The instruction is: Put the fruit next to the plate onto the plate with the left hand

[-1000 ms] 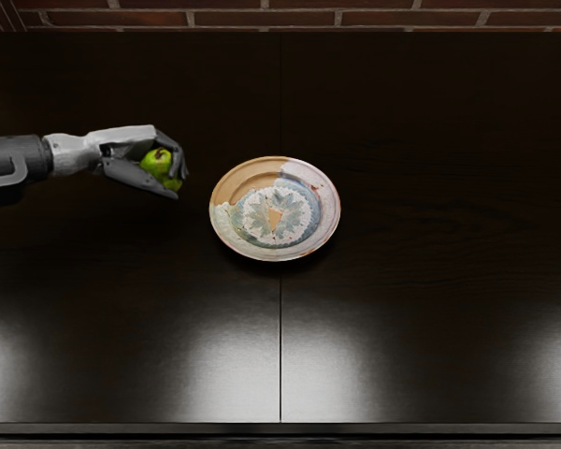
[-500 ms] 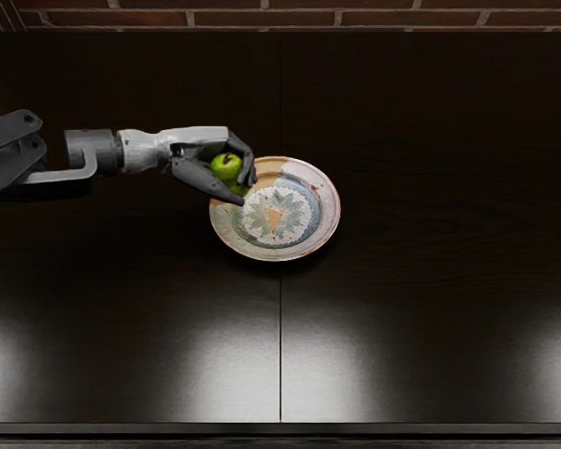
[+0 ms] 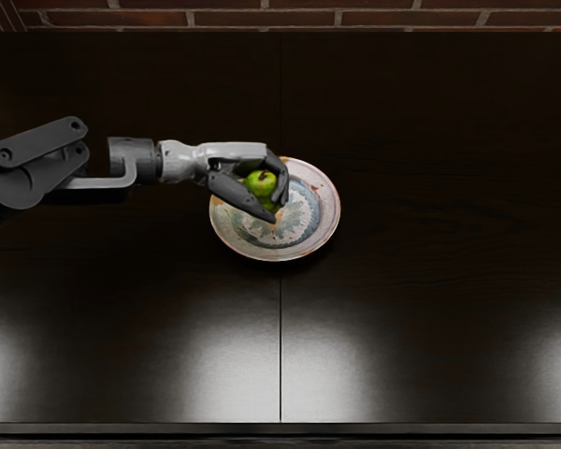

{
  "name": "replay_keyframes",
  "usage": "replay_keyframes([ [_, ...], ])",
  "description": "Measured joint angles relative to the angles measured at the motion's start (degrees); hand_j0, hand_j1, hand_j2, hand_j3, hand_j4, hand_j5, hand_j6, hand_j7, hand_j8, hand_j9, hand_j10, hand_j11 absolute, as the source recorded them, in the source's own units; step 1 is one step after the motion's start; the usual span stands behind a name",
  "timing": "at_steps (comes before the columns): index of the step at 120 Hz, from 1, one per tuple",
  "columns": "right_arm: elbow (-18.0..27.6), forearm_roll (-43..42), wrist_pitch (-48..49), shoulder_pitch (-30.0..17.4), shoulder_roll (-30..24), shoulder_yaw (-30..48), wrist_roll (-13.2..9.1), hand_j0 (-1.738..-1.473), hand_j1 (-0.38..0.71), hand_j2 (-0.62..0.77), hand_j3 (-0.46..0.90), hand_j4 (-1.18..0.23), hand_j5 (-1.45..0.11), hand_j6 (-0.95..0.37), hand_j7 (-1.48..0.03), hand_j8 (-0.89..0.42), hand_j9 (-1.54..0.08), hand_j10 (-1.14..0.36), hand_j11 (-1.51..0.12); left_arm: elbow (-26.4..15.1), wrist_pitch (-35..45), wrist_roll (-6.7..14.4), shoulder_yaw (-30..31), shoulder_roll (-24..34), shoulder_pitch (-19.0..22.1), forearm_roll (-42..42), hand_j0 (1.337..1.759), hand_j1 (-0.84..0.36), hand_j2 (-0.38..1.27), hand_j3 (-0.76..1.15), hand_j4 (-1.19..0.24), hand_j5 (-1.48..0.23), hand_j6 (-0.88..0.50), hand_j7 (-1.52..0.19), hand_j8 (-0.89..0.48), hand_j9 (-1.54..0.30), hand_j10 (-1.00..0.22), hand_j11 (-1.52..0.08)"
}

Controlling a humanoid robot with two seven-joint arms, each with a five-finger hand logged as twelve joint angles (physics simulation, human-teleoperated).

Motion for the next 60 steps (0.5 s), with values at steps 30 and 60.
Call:
replay_keyframes([
  [30, 0.0, 0.0, 0.0, 0.0, 0.0, 0.0, 0.01, -1.658, -0.32, 0.0, 0.0, -0.02, -0.03, -0.02, -0.03, -0.02, -0.03, -0.02, -0.03, 2.21, -0.06, 0.02, 0.01, -2.01, -0.17, 0.14, 1.628, -0.42, 0.17, 0.0, -0.82, -1.14, -0.52, -1.16, -0.22, -1.19, -0.24, -1.21],
  [60, 0.0, 0.0, 0.0, 0.0, 0.0, 0.0, 0.01, -1.658, -0.32, 0.0, 0.0, -0.02, -0.03, -0.02, -0.03, -0.02, -0.03, -0.02, -0.03, 5.6, -0.24, 0.04, -0.14, -3.7, -0.36, -0.67, 1.642, -0.36, 0.14, 0.0, -0.67, -0.92, -0.58, -0.93, -0.33, -0.96, -0.33, -0.96],
])
